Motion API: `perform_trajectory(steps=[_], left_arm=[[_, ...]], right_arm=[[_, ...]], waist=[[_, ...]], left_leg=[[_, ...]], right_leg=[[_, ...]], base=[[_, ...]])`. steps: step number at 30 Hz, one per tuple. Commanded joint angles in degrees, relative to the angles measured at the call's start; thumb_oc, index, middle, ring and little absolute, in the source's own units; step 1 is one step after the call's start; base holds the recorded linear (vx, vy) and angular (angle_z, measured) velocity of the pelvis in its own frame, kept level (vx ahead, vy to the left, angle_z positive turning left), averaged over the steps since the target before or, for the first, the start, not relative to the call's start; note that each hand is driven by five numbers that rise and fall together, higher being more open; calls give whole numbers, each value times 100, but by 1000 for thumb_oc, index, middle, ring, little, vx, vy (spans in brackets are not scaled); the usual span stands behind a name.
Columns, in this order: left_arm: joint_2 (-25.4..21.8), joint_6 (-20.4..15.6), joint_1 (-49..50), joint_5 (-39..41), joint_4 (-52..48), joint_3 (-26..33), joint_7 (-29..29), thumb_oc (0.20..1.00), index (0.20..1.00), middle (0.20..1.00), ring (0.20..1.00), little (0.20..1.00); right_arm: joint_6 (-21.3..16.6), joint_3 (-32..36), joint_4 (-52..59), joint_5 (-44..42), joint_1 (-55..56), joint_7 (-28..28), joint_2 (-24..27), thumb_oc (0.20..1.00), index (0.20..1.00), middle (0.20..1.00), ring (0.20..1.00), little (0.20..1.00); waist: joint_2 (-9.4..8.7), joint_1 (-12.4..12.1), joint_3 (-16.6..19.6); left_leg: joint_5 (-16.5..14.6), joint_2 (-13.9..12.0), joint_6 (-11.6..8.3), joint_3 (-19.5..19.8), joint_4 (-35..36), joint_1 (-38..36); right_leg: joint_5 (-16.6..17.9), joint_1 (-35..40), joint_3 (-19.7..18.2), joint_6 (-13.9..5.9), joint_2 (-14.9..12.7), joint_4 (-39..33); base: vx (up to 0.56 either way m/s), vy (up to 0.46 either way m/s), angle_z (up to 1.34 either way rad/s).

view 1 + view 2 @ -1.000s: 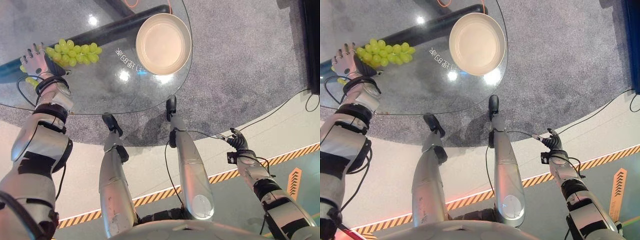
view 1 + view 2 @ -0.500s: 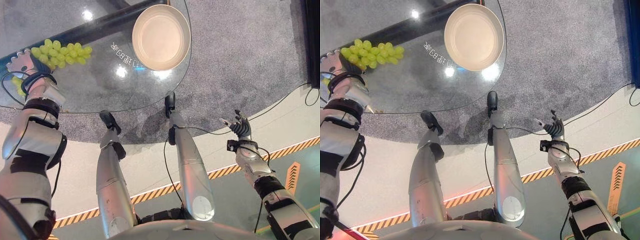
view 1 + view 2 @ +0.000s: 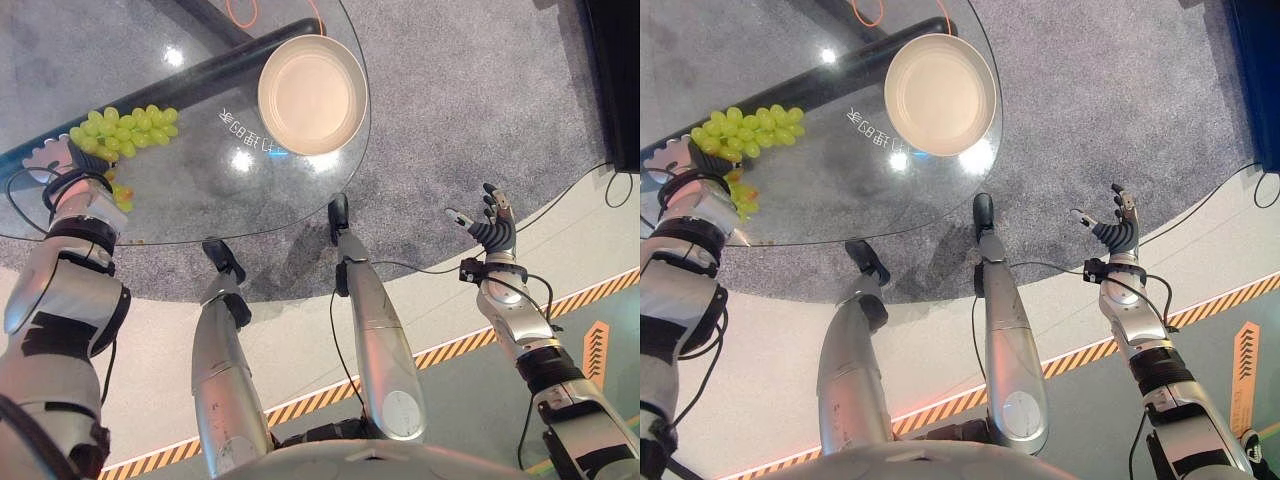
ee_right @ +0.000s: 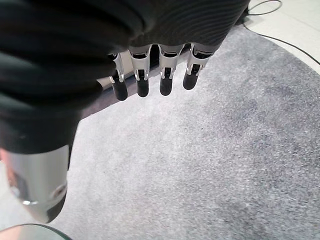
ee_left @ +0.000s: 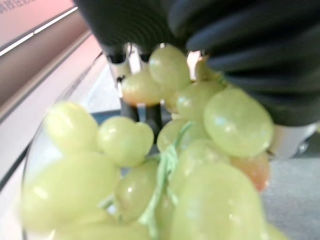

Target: Pick up fruits into the plate

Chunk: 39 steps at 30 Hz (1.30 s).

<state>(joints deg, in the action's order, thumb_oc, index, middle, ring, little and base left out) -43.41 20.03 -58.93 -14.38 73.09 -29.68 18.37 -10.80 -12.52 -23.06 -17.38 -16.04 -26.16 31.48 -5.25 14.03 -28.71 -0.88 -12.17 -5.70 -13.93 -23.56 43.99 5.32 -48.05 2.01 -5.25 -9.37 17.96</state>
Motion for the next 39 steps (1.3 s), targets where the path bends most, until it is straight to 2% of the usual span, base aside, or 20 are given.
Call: perform_trajectory(steps=[1,2,4,6,7,9,12,19,26,28,32,35,39], left_arm=[[497,-295,1253,731,245,359,-53,200,200,200,200,200],[498,-520,1350,944,115,471,227,200,200,200,200,200],[481,-700,1410,1091,-3,581,416,200,200,200,200,200],[450,-1176,1560,1376,-252,771,664,200,200,200,200,200],[446,-1294,1614,1510,-367,852,702,200,200,200,200,200],[512,-1718,1867,1881,-680,1172,869,200,200,200,200,200],[606,-2070,2256,2009,-1173,1460,1061,200,200,200,200,200],[505,-2614,2841,1955,-2096,1976,1275,200,200,200,200,200],[473,-2874,3334,1832,-2849,2327,1377,200,200,200,200,200],[520,-3089,3568,1803,-3079,2444,1398,200,200,200,200,200],[612,-3305,4054,1770,-3810,2615,1248,200,200,200,200,200],[593,-3327,4257,1550,-4446,2648,1094,200,200,200,200,200],[444,-3362,4277,1217,-5071,2525,856,200,200,200,200,200]], right_arm=[[-258,78,440,207,315,-134,262,1000,1000,1000,1000,1000],[-323,49,451,322,347,-126,240,1000,1000,1000,1000,1000],[-330,33,483,330,371,-96,230,1000,1000,1000,1000,1000],[-345,-3,490,349,413,-122,196,1000,1000,1000,1000,1000],[-344,-5,497,366,431,-130,181,1000,1000,1000,1000,1000],[-392,-2,423,470,500,-155,112,1000,1000,1000,1000,1000],[-407,11,370,634,638,-162,-22,1000,1000,1000,1000,1000],[-547,99,127,814,764,75,-59,1000,1000,1000,1000,1000],[-710,144,266,1080,1110,296,-156,1000,1000,1000,1000,1000],[-798,193,289,835,1239,662,-207,1000,1000,1000,1000,1000],[-648,343,469,-42,1590,2120,-412,1000,1000,1000,1000,1000],[-483,299,655,-464,1780,3216,-573,1000,1000,1000,1000,1000],[-258,160,906,-816,1733,4158,-540,1000,1000,1000,1000,1000]], waist=[[-97,-10,-109],[-71,-45,-109],[-58,-72,-109],[-15,-136,-109],[3,-159,-109],[123,-260,-109],[248,-391,-109],[418,-637,-83],[485,-694,329],[520,-712,522],[570,-763,884],[558,-831,1165],[533,-947,1478]], left_leg=[[-5,610,59,120,254,147],[24,627,60,115,343,30],[46,636,59,110,430,-80],[86,656,53,104,547,-268],[100,670,53,104,596,-341],[136,695,22,112,749,-653],[150,742,33,160,917,-1118],[147,842,31,221,1303,-2284],[104,843,52,194,1557,-2925],[134,829,39,192,1696,-3153],[95,844,46,202,1846,-3583],[105,792,30,219,1981,-3832],[164,656,-22,223,2146,-4077]], right_leg=[[-336,77,377,85,486,-6],[-351,182,379,81,494,-36],[-361,282,392,70,494,-68],[-382,468,415,59,484,-120],[-387,534,424,52,481,-145],[-441,829,509,11,405,-207],[-495,1274,609,-46,320,-275],[-616,2456,823,-85,116,-503],[-696,3137,904,-112,-3,-731],[-669,3406,958,-119,-33,-897],[-666,3900,1023,-133,-90,-1138],[-634,4211,1098,-162,-123,-1319],[-593,4532,1233,-202,-161,-1476]], base=[[-95,18,-3],[0,0,0],[0,0,0],[0,0,0],[-39,18,1],[-25,36,4],[20,19,9],[27,25,14],[54,7,6],[111,12,3],[134,-1,5],[116,-58,10],[76,-91,13]])
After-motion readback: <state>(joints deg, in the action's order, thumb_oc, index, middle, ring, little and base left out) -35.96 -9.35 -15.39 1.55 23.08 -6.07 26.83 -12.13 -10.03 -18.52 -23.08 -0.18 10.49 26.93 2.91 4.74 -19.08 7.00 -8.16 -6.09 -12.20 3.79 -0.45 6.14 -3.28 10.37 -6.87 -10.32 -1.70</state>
